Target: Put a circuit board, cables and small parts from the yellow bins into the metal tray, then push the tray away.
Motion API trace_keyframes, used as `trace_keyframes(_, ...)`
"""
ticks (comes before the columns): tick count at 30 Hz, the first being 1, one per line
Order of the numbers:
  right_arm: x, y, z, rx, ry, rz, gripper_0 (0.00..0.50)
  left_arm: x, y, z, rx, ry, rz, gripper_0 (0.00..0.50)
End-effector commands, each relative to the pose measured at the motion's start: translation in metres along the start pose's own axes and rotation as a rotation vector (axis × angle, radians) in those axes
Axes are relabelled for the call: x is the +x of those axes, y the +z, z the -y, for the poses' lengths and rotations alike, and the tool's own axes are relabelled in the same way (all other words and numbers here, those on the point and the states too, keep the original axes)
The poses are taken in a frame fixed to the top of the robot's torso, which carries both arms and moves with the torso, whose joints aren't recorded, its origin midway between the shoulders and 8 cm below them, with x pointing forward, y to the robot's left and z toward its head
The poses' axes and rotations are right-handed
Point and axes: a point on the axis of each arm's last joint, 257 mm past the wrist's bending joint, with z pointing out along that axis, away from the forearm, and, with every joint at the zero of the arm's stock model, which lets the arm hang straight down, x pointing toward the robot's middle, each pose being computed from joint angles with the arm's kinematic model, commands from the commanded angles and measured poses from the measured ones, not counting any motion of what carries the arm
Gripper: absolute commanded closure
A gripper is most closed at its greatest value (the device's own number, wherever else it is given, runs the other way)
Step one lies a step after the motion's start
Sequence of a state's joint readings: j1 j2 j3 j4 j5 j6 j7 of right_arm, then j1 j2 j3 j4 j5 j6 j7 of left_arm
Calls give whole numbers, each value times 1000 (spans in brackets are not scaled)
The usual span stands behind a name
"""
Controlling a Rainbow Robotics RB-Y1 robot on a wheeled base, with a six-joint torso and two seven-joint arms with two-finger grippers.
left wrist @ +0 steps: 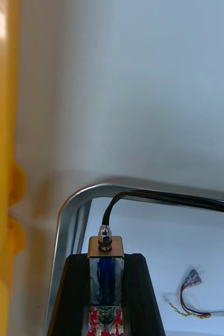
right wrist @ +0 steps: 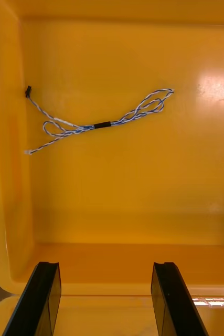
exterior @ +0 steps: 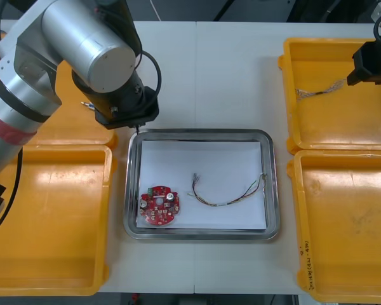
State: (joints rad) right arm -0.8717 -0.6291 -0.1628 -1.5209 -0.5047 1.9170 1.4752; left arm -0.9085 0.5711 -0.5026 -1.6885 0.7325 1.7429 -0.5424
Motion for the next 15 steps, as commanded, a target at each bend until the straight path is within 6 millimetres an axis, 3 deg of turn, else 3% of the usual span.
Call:
trace_keyframes(1,-34,-25,-5,18,94,36,0,27,13,22,41,18,-26,498)
trace_keyframes(7,-37,-15,-8,28,277,-10,0,51,36,24,32,61,-44,499)
trace_keyframes(15,-56,-1,-23,-16,558,7,0,75,58,27,24,93,-56,500)
